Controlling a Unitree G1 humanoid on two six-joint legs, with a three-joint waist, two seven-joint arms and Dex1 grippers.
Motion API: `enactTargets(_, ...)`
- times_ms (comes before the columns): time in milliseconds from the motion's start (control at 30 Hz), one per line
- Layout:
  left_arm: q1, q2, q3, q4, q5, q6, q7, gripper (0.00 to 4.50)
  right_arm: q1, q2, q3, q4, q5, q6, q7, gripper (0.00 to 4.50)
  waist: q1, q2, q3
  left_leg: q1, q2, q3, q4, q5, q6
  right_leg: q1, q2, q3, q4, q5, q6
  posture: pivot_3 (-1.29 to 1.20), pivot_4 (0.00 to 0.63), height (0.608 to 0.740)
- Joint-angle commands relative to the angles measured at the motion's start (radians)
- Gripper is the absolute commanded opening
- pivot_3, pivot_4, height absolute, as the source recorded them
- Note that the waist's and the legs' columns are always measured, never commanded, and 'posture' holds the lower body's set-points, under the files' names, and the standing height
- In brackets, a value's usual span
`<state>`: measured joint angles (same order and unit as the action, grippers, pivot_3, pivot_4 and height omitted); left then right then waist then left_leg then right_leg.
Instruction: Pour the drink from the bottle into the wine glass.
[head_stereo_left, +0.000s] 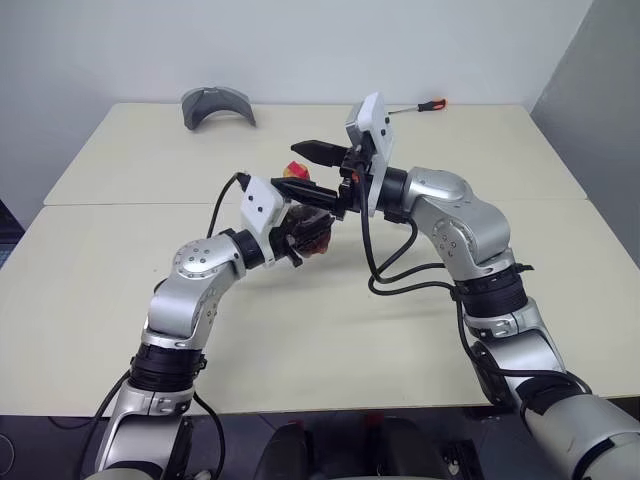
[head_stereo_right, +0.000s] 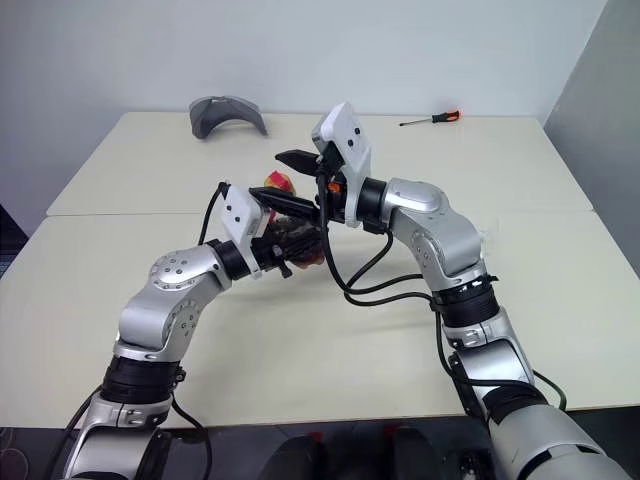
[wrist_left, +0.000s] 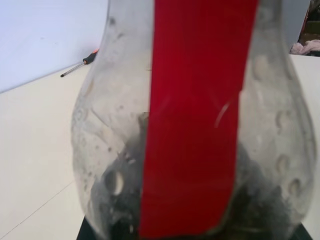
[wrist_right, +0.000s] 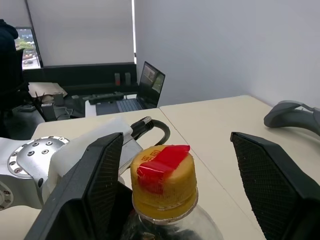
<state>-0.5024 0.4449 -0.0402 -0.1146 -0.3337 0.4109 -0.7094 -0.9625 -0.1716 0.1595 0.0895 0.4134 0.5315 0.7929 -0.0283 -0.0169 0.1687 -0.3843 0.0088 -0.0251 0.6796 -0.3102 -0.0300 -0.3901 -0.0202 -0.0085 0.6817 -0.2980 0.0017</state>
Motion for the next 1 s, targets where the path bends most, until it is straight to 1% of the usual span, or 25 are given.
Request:
enactTargets(33,-0.024,-0.003,0.005,-0.056,-0.006,-0.017,-0.001,1.67,-0.030,0.009,-0.004,-0.007,0.002,-0.024,0.022,3.29,0.000,0.000,0.000,0.000,0.000,0.000,0.000,0.000,0.000,0.000,0.000,0.000,0.000,0.000,0.000,0.00,0.150,0.740)
enactTargets(67,-0.023,-0.004,0.006,-0.056,-0.006,-0.017,0.000,1.67,-0.029,0.010,-0.005,-0.006,0.002,-0.025,0.025,3.13,0.000,0.000,0.000,0.000,0.000,0.000,0.000,0.000,0.000,0.000,0.000,0.000,0.000,0.000,0.000,0.00,0.150,0.740)
enactTargets(233,-0.008,-0.007,0.002,-0.073,-0.008,-0.016,0.001,1.67,-0.032,0.007,-0.014,0.000,0.011,-0.023,0.049,1.31,0.000,0.000,0.000,0.000,0.000,0.000,0.000,0.000,0.000,0.000,0.000,0.000,0.000,0.000,0.000,0.00,0.150,0.740)
enactTargets(367,-0.001,-0.014,0.000,-0.083,-0.008,-0.014,0.008,1.67,-0.035,0.009,-0.022,0.010,0.016,-0.022,0.061,1.26,0.000,0.000,0.000,0.000,0.000,0.000,0.000,0.000,0.000,0.000,0.000,0.000,0.000,0.000,0.000,0.00,0.150,0.740)
enactTargets(433,0.019,-0.010,-0.008,-0.127,-0.025,0.016,0.001,1.67,-0.044,-0.002,-0.017,0.017,0.027,-0.028,0.111,1.26,-0.001,0.000,0.000,0.000,0.000,0.000,0.000,0.000,0.000,0.000,0.000,0.000,0.000,0.000,0.000,0.00,0.150,0.740)
enactTargets(533,0.066,0.012,-0.027,-0.224,-0.068,0.080,-0.034,1.67,-0.071,-0.041,0.003,0.018,0.061,-0.048,0.277,1.26,-0.001,0.000,0.000,0.000,0.000,0.000,0.000,0.000,0.000,0.000,0.000,0.000,0.000,0.000,0.000,0.00,0.150,0.740)
enactTargets(567,0.084,0.021,-0.030,-0.271,-0.095,0.100,-0.051,1.67,-0.086,-0.058,0.008,0.010,0.096,-0.029,0.359,1.26,-0.001,0.000,0.000,0.000,0.000,0.000,0.000,0.000,0.000,0.000,0.000,0.000,-0.001,0.000,0.000,0.00,0.150,0.740)
enactTargets(700,0.112,0.043,-0.030,-0.394,-0.177,0.179,-0.067,1.67,-0.125,-0.108,0.038,-0.009,0.191,0.044,0.594,1.26,0.000,0.000,0.000,-0.001,0.000,0.000,0.000,0.000,0.000,0.000,0.000,0.000,-0.001,0.000,0.000,0.00,0.150,0.740)
enactTargets(767,0.121,0.059,-0.032,-0.449,-0.214,0.215,-0.074,1.67,-0.143,-0.120,0.051,-0.009,0.224,0.077,0.678,1.26,0.000,0.000,0.000,0.000,0.000,-0.001,0.000,-0.002,0.004,0.000,0.000,0.000,-0.001,0.000,0.000,0.00,0.150,0.740)
enactTargets(867,0.138,0.090,-0.020,-0.505,-0.264,0.256,-0.085,1.67,-0.162,-0.104,0.055,0.017,0.209,0.064,0.696,1.26,-0.001,0.000,0.000,0.001,0.000,-0.001,0.000,-0.002,0.004,0.001,0.000,0.000,0.000,0.000,0.000,0.00,0.150,0.740)
enactTargets(1000,0.160,0.113,-0.006,-0.515,-0.278,0.260,-0.084,1.67,-0.172,-0.079,0.039,0.059,0.179,0.032,0.658,1.26,-0.003,0.001,0.001,0.002,0.001,-0.001,0.000,-0.002,0.004,0.001,0.001,0.000,0.001,0.000,0.000,0.00,0.150,0.740)
